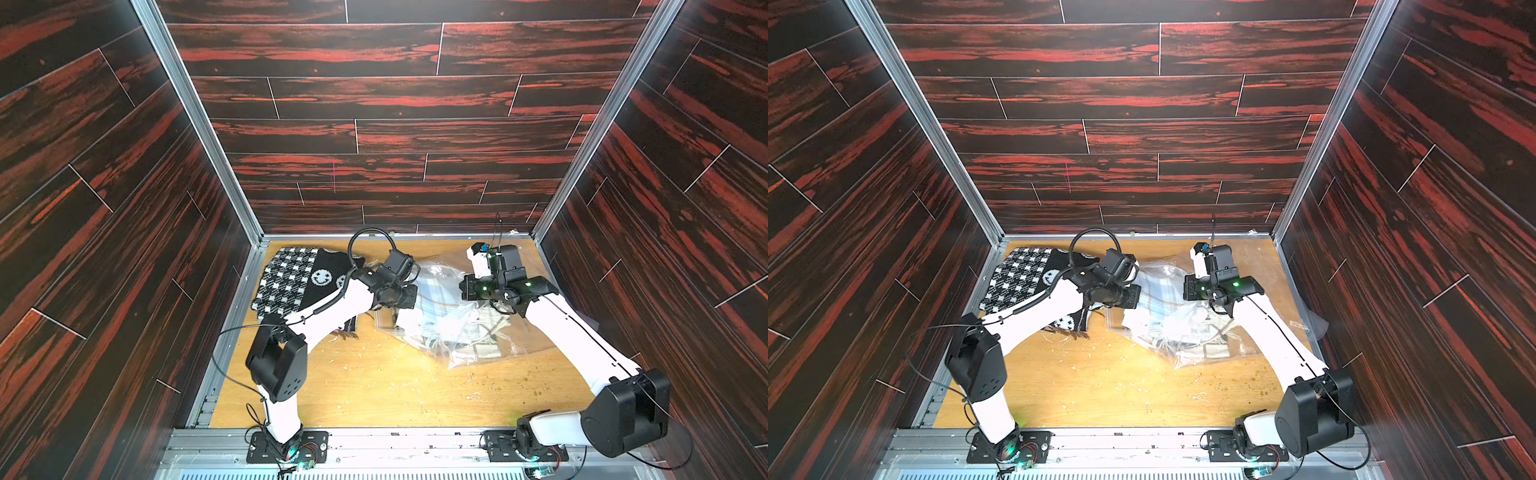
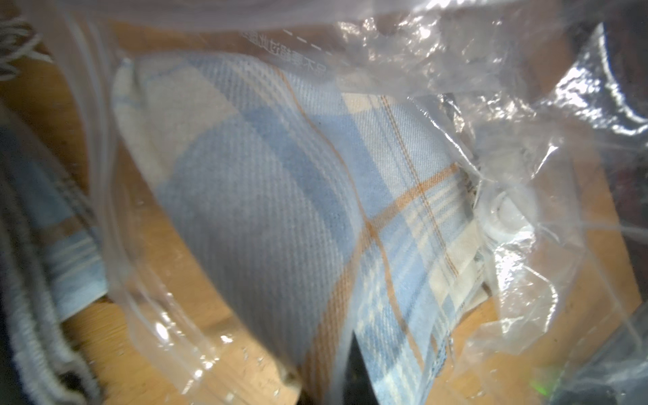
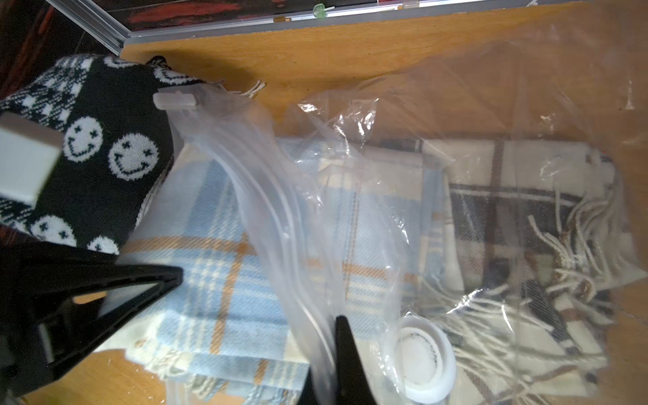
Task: Take the scarf out of the vacuum bag
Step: Take out the scarf from the vacuum bag.
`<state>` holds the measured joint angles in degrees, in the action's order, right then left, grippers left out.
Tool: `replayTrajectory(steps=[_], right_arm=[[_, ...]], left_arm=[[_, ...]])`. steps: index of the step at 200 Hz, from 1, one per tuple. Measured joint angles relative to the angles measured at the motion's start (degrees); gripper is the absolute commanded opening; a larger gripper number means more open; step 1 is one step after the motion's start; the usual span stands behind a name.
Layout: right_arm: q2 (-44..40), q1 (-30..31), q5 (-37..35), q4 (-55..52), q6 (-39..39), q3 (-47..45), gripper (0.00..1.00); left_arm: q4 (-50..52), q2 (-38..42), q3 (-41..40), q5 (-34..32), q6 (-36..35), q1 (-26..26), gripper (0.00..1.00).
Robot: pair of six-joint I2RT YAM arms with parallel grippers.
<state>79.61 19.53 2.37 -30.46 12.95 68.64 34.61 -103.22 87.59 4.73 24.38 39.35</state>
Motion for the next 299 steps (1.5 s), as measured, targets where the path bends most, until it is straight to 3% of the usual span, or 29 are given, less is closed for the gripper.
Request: replayTrajectory(steps=[133,212,299], right_arm=[[1.46,0.0,-0.17,0.55,0.35,0.0,0.0],[2.95,0.0,-2.43,1.42,1.81,0.52,0.0],[10.08,-0.09,-3.08,4.61,5.11,3.04,0.0]], left_arm=[[6.67,11.5,-5.07,-6.73,-5.01,-5.9,0.0],[10.62,13.25,-5.11,-10.8,-7.1,-9.35,0.0],[11.32,15.23,-5.09,-8.09,-7.85,-9.84,0.0]])
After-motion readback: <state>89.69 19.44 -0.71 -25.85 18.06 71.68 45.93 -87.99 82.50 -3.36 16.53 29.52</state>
